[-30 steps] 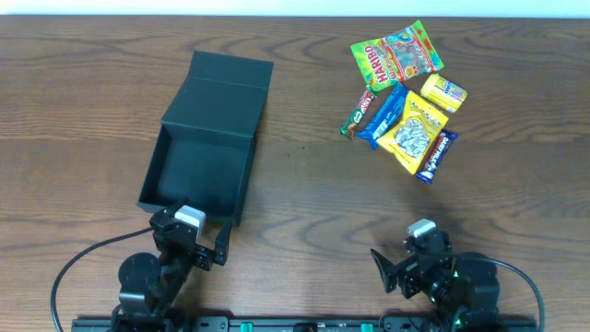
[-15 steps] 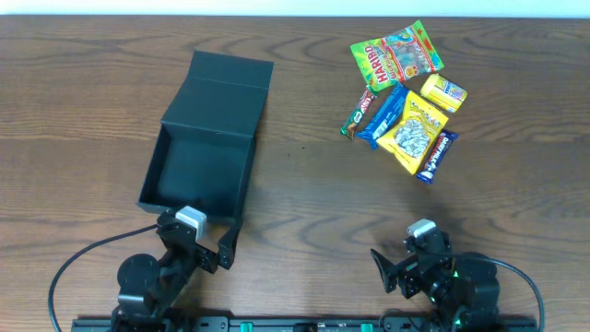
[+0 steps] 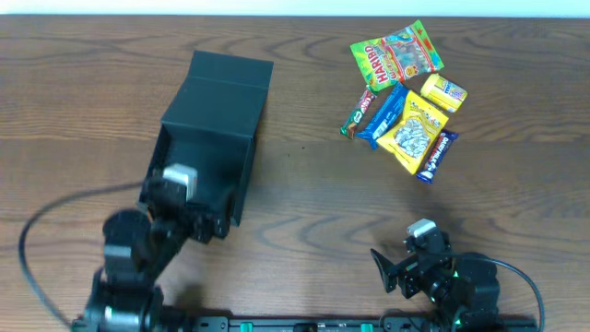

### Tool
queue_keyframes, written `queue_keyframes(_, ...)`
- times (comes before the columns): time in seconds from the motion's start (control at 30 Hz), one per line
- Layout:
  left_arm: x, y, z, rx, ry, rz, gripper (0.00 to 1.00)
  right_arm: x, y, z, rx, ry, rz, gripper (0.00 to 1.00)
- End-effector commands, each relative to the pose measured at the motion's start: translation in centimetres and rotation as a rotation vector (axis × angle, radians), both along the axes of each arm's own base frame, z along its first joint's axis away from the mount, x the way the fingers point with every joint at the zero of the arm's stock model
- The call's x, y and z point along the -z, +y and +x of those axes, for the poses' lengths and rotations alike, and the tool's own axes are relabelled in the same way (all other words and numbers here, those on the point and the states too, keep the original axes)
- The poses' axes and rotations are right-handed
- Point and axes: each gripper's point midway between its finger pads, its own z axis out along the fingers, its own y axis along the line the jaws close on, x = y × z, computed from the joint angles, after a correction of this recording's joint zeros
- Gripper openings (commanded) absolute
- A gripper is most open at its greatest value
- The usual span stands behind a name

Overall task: Pack container
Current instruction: 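Move the left gripper to the black box's lid and push it upright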

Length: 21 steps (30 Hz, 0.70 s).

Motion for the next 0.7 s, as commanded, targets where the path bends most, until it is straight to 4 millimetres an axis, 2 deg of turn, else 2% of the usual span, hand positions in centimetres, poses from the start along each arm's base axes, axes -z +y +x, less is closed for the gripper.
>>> queue_keyframes(0.0,-0.4,-0.2,2.0,-0.005,0.085,0.012,0.95,0.1,0.2,-0.1,-0.019,-0.007,-0.006,0.99)
queue_keyframes(0.17,2.3,-2.2,3.7,0.103,0.255,0.14,0.95,0.1,0.2,-0.1,-0.019,-0.007,-0.006,0.99)
queue_keyframes(0.3,6.4,-3.9,4.1,0.159,0.416,0.195,0.95,0.1,0.2,-0.1,-0.019,-0.007,-0.006,0.99)
queue_keyframes(0.53,11.5,-4.1,4.5,0.167,0.573,0.229,0.95,0.1,0.2,-0.1,-0.019,-0.007,-0.006,0.99)
queue_keyframes(0.67,13.6,-4.2,4.4,0.166,0.644,0.231,0.95,0.1,0.2,-0.1,-0.019,-0.007,-0.006,0.99)
